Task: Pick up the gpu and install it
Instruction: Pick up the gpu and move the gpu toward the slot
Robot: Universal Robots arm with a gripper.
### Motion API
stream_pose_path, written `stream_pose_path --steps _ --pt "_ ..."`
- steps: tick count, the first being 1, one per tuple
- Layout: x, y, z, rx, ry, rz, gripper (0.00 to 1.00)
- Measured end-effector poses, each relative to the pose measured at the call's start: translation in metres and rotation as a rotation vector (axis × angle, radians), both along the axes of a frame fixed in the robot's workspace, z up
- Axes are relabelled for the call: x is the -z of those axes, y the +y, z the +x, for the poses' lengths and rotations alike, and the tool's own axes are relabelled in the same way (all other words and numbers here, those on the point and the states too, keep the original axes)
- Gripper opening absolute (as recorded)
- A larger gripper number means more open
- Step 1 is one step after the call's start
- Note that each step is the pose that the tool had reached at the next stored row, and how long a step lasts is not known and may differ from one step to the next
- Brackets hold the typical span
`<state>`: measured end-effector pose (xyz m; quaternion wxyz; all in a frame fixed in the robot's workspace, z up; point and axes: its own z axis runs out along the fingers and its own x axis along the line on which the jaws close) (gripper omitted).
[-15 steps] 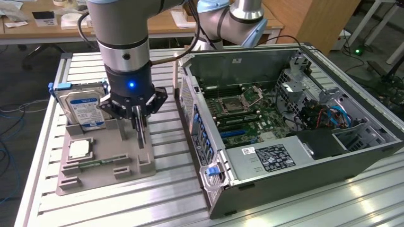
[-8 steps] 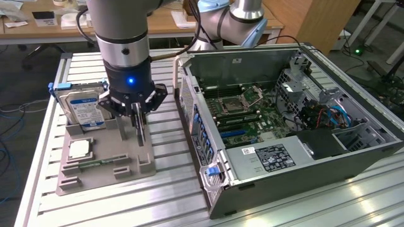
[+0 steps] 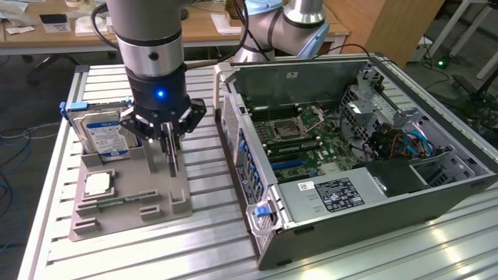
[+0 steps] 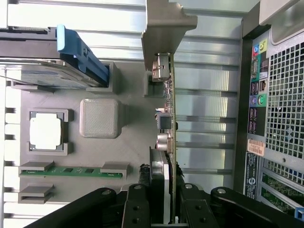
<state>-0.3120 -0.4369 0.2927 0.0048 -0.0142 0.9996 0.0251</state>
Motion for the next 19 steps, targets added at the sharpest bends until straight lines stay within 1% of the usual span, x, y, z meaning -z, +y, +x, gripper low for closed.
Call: stream_pose_path --steps 5,8,11,19 --pt "-0.0008 -0.0001 0.000 0.000 0.0005 -0.0003 0.28" --pt "-0.0064 0.0000 0.000 0.000 0.0003 -0.0001 0.28" --pt "-0.0161 0.0000 0.000 0.000 0.0002 -0.0001 0.28" --pt "-0.0495 0.0000 0.000 0.000 0.0002 -0.0001 0.28"
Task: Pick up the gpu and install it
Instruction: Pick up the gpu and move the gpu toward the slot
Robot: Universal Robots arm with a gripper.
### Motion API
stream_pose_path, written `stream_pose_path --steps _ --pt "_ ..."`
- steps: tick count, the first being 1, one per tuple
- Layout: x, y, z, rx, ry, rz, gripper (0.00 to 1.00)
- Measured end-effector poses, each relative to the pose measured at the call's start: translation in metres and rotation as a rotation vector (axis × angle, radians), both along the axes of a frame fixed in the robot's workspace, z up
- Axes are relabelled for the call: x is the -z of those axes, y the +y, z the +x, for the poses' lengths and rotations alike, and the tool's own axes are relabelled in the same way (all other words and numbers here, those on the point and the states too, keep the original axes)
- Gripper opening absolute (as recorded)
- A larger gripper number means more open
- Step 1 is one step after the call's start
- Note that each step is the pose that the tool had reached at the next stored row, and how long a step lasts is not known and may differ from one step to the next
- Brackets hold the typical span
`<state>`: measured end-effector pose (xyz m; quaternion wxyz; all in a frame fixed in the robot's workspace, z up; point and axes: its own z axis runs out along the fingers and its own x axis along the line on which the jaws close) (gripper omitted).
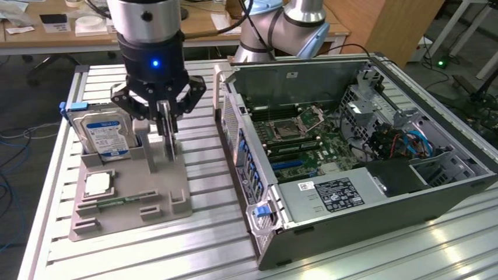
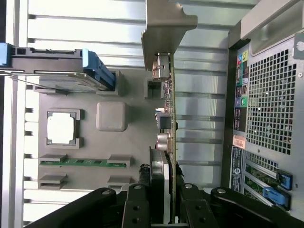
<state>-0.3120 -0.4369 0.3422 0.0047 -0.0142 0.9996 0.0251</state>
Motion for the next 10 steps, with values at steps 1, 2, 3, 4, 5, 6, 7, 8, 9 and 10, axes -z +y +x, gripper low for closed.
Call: stream_pose_path --steps 1,2,3,4,5,6,7,8,9,10 --pt "-0.0040 0.0000 0.000 0.000 0.0001 0.0000 0.28" --pt "-0.0080 0.0000 0.000 0.000 0.0002 0.0000 0.28" --pt "-0.0121 0.0000 0.000 0.000 0.0002 0.0001 0.28" --pt "-0.0163 0.0000 0.000 0.000 0.0004 0.0000 0.28" --pt "-0.0208 0.0000 0.000 0.000 0.0005 0.0000 0.28" --pt "-0.0249 0.0000 0.000 0.000 0.0007 0.0000 0.28" --pt "-0.0290 0.0000 0.000 0.000 0.0008 0.0000 0.28" --pt "-0.0330 0.0000 0.000 0.000 0.0009 0.0000 0.28" --pt "-0.0368 0.0000 0.000 0.000 0.0012 -0.0001 0.28" --pt "-0.0400 0.0000 0.000 0.000 0.0014 -0.0001 0.28"
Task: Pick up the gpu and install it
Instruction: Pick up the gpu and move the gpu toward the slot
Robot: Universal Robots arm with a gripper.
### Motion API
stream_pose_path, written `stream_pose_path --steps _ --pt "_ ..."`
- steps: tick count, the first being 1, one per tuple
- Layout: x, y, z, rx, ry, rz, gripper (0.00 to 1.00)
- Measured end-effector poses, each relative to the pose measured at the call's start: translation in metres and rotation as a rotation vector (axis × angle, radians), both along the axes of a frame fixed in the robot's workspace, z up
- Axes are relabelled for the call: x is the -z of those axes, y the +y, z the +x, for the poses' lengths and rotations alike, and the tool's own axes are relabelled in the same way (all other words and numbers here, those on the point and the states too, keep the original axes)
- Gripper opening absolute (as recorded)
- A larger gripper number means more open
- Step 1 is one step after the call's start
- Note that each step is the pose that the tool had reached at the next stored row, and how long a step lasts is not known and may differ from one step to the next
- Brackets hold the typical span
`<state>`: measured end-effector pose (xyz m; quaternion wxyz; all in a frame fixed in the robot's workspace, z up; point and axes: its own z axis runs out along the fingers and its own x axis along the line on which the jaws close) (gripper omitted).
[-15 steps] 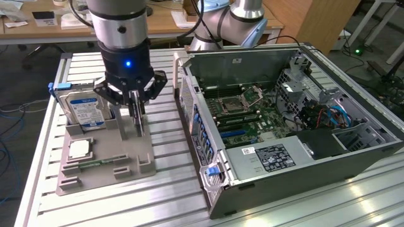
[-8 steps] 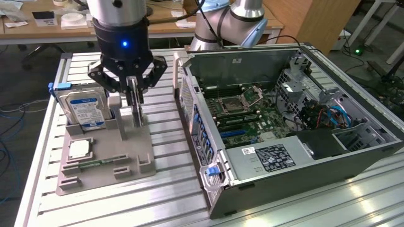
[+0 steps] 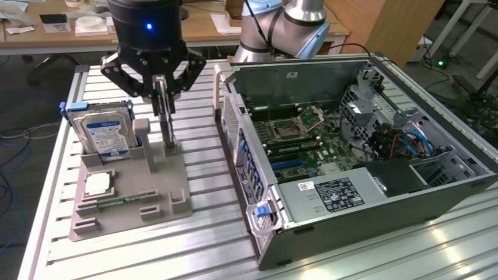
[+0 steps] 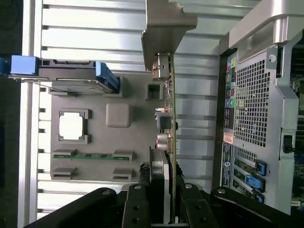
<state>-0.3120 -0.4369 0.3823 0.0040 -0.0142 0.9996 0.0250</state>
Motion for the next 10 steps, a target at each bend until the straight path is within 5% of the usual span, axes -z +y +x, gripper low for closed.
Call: stream_pose_path --steps 10 --pt "-0.0324 0.0000 0.000 0.000 0.0032 0.0001 0.28"
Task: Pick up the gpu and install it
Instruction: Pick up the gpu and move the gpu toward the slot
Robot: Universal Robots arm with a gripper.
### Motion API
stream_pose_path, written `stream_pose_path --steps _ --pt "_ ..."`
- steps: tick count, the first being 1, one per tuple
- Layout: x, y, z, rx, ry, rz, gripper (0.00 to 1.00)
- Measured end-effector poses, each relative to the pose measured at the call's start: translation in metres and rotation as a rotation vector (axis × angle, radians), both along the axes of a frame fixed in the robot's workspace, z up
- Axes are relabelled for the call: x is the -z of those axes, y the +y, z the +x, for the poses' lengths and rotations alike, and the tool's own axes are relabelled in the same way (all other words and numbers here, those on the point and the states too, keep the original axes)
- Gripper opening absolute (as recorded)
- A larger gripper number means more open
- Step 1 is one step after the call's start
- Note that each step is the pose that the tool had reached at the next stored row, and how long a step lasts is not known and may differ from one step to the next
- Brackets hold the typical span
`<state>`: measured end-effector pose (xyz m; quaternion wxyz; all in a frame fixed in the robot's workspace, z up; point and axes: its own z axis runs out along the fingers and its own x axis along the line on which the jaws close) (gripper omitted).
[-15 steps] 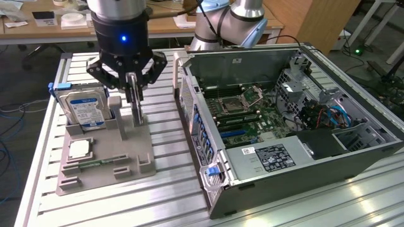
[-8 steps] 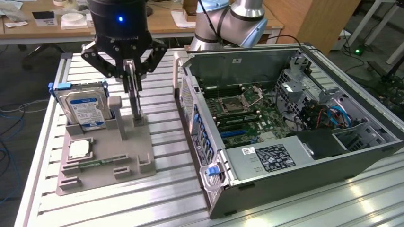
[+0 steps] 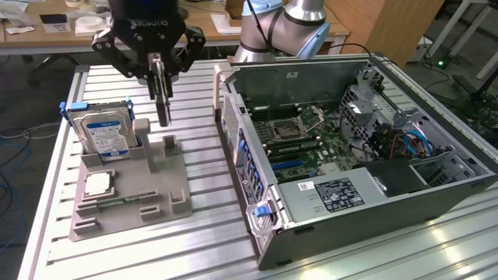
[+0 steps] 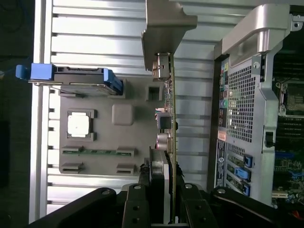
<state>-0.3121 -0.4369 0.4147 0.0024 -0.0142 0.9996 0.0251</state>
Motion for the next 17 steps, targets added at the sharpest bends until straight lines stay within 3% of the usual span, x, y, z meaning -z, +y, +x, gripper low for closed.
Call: stream_pose_path --steps 7,17 --pt "-0.0019 -0.0001 0.001 0.000 0.0002 0.0016 0.28" --pt "-0.0018 0.0000 0.020 0.000 0.0001 0.0017 0.28"
